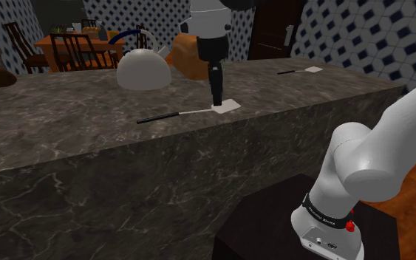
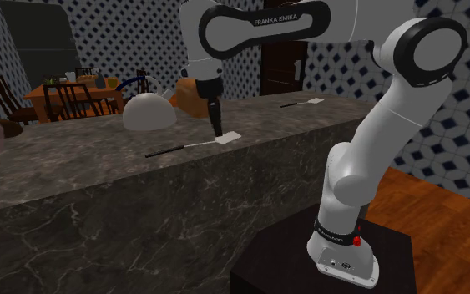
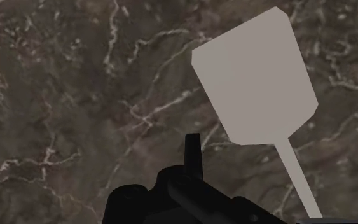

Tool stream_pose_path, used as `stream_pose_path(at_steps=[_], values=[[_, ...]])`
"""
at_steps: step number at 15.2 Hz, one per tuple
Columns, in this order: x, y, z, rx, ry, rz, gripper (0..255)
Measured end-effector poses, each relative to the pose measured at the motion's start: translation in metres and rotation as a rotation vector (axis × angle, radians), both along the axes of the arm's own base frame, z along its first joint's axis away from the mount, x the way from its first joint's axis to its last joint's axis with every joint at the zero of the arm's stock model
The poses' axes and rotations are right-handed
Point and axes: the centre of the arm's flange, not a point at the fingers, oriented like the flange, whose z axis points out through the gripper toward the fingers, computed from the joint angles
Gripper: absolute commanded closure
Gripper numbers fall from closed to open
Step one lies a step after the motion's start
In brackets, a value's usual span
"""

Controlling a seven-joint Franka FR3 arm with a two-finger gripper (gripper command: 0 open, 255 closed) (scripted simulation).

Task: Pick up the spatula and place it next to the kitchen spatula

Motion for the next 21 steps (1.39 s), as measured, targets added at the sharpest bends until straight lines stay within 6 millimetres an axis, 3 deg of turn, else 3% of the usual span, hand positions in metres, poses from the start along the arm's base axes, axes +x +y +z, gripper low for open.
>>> stream_pose_path(at_steps=[5,11,12,21], values=[[-0.002,-0.003,-0.025,-0.001,0.002,0.004,0],[-0.002,-0.003,-0.029,-0.001,0.002,0.005,0],[-0.002,-0.003,-0.029,-0.001,0.002,0.005,255],[-0.003,-0.001,-0.024,0.002,-0.007,0.008,255]])
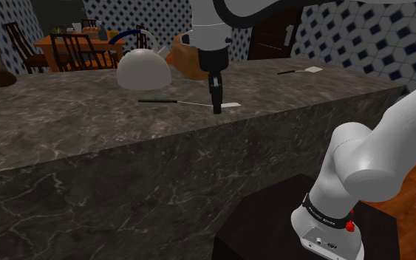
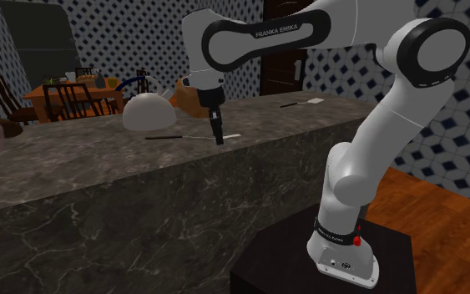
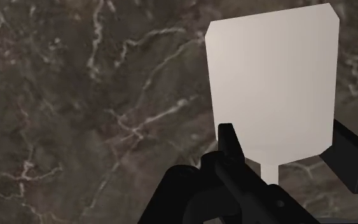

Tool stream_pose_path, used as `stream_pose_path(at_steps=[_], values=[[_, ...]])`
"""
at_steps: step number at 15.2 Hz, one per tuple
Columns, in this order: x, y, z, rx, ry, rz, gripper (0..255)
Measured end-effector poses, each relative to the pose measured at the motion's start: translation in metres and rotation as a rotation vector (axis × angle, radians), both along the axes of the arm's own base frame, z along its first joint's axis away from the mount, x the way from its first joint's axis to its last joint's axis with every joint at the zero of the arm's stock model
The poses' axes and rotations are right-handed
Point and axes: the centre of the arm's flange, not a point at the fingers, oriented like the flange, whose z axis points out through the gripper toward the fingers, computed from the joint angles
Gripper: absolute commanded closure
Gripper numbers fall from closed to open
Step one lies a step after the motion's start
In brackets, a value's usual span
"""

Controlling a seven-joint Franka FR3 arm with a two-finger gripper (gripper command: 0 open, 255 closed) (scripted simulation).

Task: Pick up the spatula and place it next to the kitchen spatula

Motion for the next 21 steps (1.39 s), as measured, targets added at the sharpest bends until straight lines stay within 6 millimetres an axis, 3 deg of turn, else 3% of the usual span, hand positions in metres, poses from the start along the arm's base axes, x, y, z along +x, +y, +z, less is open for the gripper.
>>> stream_pose_path(at_steps=[4,17,21], values=[[0.000,-0.001,0.010,0.000,0.002,0.000,255],[0.001,-0.002,0.074,-0.003,0.008,-0.003,255],[-0.007,-0.042,0.079,-0.003,0.008,-0.004,255]])
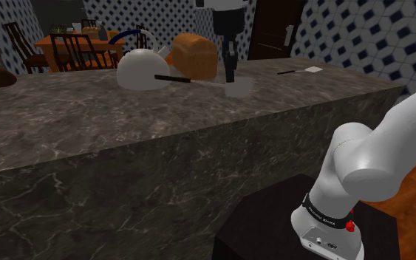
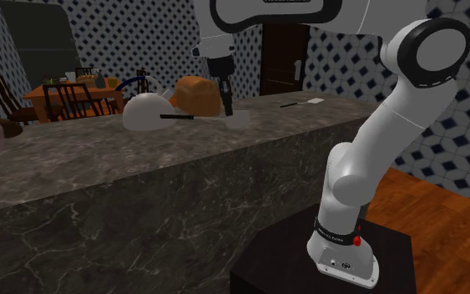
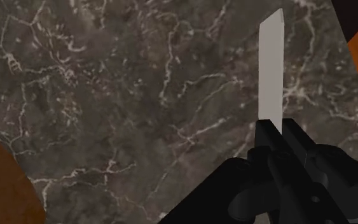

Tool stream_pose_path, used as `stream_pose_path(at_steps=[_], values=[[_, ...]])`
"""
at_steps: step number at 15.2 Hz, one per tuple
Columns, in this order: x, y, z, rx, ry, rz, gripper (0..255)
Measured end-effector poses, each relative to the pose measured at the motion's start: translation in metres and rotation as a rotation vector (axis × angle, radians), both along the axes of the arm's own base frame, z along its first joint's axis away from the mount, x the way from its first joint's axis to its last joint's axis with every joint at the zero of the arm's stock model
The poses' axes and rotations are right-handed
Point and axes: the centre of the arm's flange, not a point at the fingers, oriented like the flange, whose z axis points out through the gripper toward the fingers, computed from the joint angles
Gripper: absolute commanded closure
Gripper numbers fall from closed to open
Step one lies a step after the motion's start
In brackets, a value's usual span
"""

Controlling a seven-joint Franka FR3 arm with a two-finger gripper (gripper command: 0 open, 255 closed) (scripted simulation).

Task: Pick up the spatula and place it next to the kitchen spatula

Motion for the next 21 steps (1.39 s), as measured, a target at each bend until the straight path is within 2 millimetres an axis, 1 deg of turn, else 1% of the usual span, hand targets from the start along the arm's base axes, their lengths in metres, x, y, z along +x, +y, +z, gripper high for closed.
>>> stream_pose_path(at_steps=[2,3,6,8,9,12,13,17,18,21], values=[[-0.003,-0.027,0.004,0.000,0.000,-0.001,255],[-0.005,-0.037,0.005,0.000,0.000,-0.001,255],[-0.009,-0.075,0.005,0.000,0.000,-0.001,255],[-0.017,-0.101,0.007,0.000,0.000,-0.001,255],[-0.020,-0.115,0.004,0.000,0.000,-0.001,255],[-0.031,-0.155,0.003,0.000,0.000,-0.001,255],[-0.032,-0.166,0.003,0.000,0.000,-0.001,255],[-0.039,-0.222,0.006,0.000,0.000,-0.001,255],[-0.043,-0.234,0.003,0.000,0.000,-0.001,255],[-0.053,-0.273,0.002,0.001,0.000,0.000,255]])
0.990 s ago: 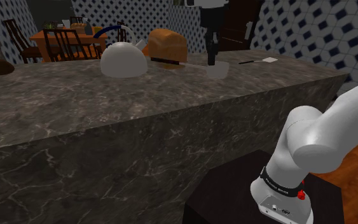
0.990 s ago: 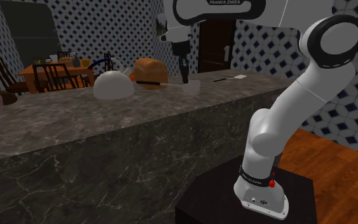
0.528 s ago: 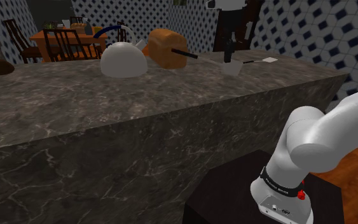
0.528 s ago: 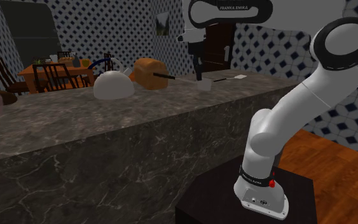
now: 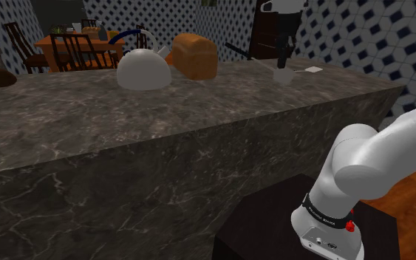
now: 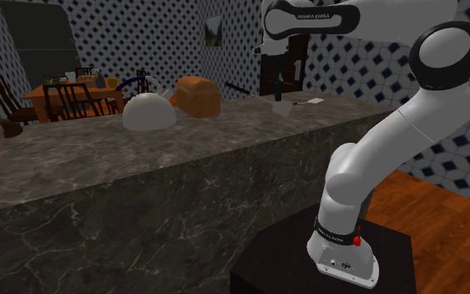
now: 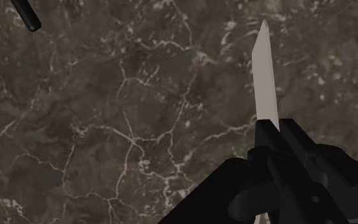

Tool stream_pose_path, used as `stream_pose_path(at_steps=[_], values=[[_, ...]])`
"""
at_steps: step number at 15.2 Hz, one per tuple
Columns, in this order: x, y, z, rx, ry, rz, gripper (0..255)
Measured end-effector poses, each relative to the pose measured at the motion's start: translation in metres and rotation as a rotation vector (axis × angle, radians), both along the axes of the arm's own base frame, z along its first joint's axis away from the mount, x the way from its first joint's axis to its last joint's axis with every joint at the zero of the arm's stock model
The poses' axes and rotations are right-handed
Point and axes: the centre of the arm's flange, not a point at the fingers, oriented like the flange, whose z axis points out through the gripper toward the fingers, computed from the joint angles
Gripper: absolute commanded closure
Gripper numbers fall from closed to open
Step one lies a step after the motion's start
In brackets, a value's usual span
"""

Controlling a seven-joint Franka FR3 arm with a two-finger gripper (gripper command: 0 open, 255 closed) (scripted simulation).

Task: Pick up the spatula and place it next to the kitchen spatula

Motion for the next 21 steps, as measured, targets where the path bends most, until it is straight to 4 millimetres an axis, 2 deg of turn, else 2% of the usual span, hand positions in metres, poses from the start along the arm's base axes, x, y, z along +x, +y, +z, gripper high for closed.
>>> stream_pose_path(at_steps=[1,4,9,16,21], values=[[-0.003,-0.015,0.002,0.000,0.000,-0.001,255],[-0.006,-0.029,-0.006,0.000,0.000,0.000,255],[-0.005,-0.029,-0.026,-0.003,-0.011,0.007,255],[-0.005,-0.032,-0.063,-0.003,-0.011,0.004,255],[-0.006,-0.031,-0.069,-0.004,-0.011,0.003,255]])
